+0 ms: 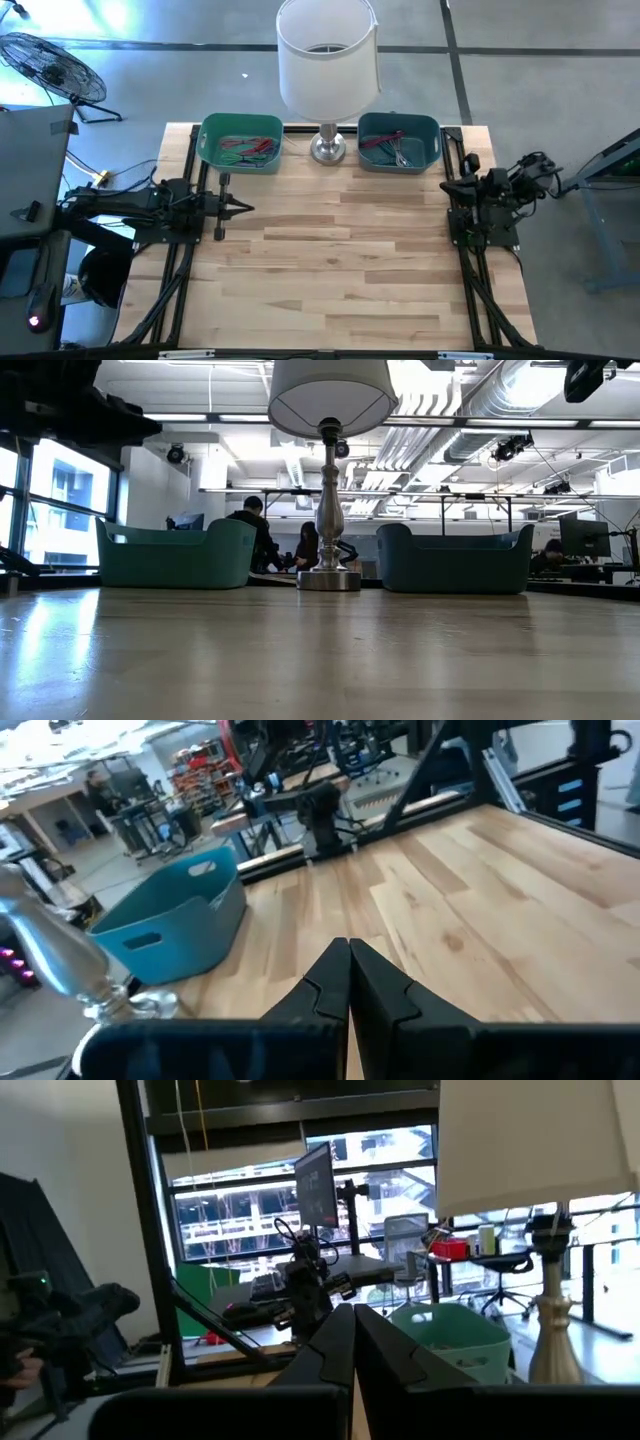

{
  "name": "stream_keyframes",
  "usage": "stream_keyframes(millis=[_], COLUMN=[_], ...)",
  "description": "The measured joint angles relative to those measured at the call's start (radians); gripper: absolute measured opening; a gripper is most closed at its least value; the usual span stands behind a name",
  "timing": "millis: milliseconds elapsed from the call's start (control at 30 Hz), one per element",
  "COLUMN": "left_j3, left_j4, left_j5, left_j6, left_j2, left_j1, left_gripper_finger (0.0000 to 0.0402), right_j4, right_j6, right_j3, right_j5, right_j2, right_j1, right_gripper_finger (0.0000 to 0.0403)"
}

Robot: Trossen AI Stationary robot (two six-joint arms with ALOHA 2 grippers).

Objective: Pick & Place USB Port
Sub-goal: Return to Home Position

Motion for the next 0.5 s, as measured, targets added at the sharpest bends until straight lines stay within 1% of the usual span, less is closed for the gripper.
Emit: stream_keyframes(millis=[200,367,500], left_j3=[-0.062,-0.122,-0.160], left_j4=[0.077,0.188,0.221], left_j5=[0.036,0.051,0.052], left_j6=[-0.002,-0.003,-0.020], left_j2=[-0.001,-0.001,0.000], left_j1=[0.000,0.000,0.000], left_gripper_finger=[0.0000,0.0000,0.0000], right_j4=[0.012,0.059,0.060], right_j6=[0.077,0.073,0.077], right_j3=[-0.030,-0.042,-0.044], right_j5=[0.018,0.040,0.040], right_j2=[0.018,0.057,0.089], right_j1=[0.000,0.000,0.000], right_gripper_finger=[0.0000,0.0000,0.0000])
